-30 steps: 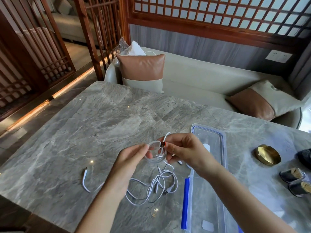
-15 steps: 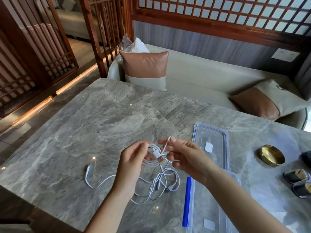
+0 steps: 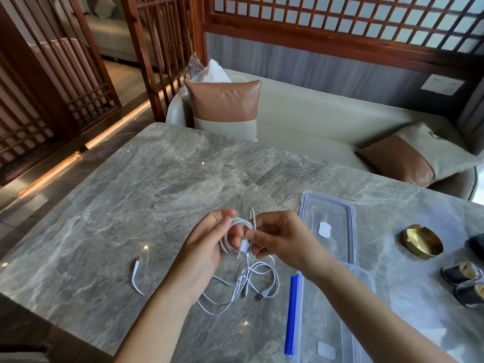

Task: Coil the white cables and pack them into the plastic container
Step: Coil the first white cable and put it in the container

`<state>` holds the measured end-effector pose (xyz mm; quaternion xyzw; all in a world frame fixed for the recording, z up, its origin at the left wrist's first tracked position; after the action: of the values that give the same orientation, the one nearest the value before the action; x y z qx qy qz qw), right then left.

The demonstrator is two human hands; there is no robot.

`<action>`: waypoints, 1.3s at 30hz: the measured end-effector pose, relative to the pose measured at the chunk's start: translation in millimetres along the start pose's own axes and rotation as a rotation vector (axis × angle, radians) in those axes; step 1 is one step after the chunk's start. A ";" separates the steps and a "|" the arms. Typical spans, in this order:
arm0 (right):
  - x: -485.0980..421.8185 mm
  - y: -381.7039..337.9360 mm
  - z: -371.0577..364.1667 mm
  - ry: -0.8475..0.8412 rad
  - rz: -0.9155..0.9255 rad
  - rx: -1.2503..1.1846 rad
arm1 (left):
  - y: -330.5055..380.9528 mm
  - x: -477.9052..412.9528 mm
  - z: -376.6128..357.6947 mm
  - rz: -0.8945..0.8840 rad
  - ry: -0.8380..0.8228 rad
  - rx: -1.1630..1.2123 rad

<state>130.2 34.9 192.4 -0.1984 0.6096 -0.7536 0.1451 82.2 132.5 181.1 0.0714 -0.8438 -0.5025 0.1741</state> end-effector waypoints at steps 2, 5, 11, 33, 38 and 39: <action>0.6 6.6 1.3 0.029 -0.038 -0.069 | -2.9 3.7 5.2 -0.005 0.040 0.013; 3.2 14.0 -4.5 0.000 -0.075 -0.072 | -6.0 4.2 11.9 -0.051 0.103 -0.191; 5.8 16.1 -9.7 -0.112 -0.162 -0.144 | -5.4 -0.8 8.1 -0.090 0.030 -0.478; 10.3 -1.6 -6.6 -0.101 -0.035 0.055 | 7.2 -5.3 6.2 -0.190 -0.018 -0.340; 4.9 2.3 0.8 0.046 -0.124 -0.158 | -13.2 7.0 23.0 -0.160 0.051 -0.221; 4.3 3.1 0.8 0.076 -0.131 -0.192 | -19.1 11.2 22.4 -0.159 0.073 -0.173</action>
<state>126.7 31.6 190.0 -0.2221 0.6697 -0.7067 0.0526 62.5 138.4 157.2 0.1412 -0.7822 -0.5826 0.1699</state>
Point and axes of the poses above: each hand's wrist, its own x-axis away from the middle knuckle, its own z-axis out of the back of the hand, y = z × x, the point moved 10 cm from there along -x, towards the middle knuckle, and after that the axes turned 13 degrees about y, right-handed, at the moved point
